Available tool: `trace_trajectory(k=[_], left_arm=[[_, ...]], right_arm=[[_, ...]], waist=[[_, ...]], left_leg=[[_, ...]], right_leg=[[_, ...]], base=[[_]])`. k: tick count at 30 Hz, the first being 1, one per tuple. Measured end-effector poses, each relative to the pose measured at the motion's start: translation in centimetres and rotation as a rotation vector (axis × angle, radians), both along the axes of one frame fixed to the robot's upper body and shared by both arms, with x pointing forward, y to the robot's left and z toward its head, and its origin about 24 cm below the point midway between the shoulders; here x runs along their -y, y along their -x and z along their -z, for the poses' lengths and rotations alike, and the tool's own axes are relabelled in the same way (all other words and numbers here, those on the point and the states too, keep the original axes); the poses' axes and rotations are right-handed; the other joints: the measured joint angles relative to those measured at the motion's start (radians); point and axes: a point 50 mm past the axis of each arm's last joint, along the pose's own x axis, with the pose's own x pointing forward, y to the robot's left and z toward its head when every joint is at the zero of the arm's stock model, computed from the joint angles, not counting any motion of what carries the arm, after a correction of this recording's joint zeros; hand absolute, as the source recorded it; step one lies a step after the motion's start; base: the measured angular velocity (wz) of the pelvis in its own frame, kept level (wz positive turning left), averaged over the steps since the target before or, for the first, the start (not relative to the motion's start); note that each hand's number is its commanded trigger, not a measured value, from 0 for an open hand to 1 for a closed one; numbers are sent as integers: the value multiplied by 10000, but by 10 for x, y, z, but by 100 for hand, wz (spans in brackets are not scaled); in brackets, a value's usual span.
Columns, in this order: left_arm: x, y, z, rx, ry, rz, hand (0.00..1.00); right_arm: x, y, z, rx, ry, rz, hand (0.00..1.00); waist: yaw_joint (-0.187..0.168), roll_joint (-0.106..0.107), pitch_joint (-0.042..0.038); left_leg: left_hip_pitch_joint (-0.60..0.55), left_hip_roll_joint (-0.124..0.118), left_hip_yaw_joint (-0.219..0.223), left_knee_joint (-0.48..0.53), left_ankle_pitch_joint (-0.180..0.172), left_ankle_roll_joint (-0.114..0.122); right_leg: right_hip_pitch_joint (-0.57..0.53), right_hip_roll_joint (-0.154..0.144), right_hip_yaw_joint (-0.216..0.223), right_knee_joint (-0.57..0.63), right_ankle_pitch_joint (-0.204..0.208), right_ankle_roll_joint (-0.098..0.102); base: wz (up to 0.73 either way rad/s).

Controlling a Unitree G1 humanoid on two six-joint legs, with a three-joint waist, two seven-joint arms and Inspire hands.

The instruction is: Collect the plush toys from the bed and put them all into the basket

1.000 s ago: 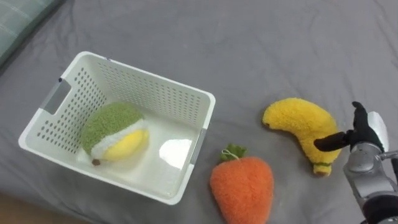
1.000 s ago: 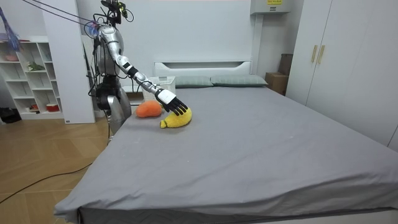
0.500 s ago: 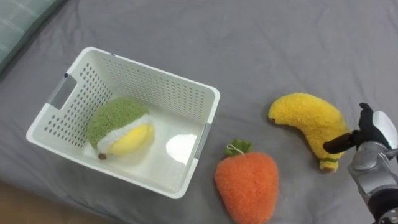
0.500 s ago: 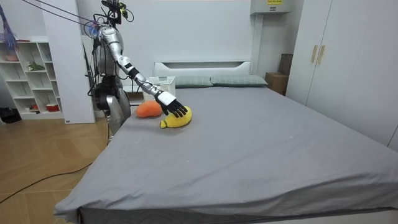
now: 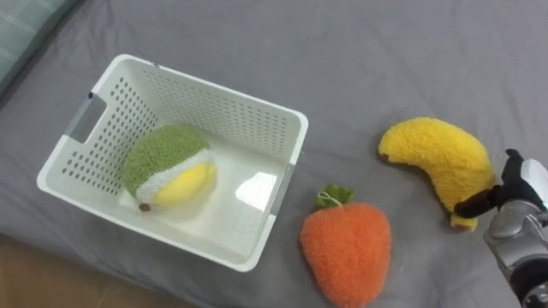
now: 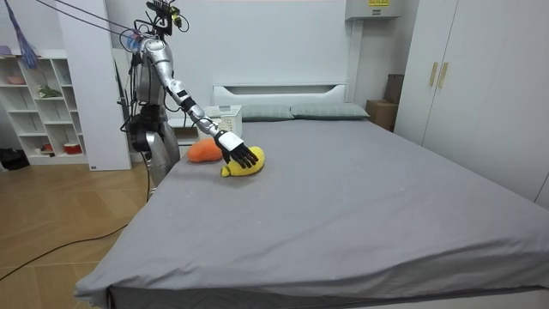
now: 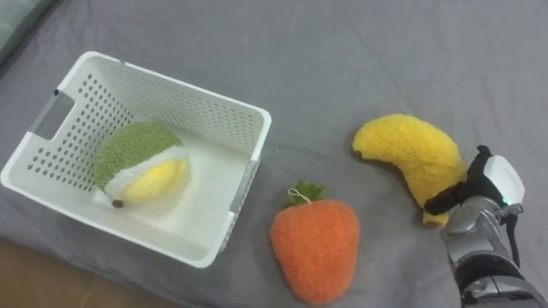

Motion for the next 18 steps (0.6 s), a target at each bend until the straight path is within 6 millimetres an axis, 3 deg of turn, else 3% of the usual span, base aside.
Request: trace_trajectory(k=[10,18], left_arm=[[6,0,1,-51,170,259,0],[10,-3,2,56,368,522,0]], right_arm=[[-1,-11,-13,925,-188,616,0],[-2,-23,-29,2367,-1028,1558,0]], waist=[[23,218,130],[280,303,129]], left_leg=[[-480,-73,-297,81,119,4],[-861,-141,-427,23,237,38]], right_leg=[[-304,-70,-312,14,19,-31],[-734,-147,-507,175,19,-31]], base=[[9],[6]])
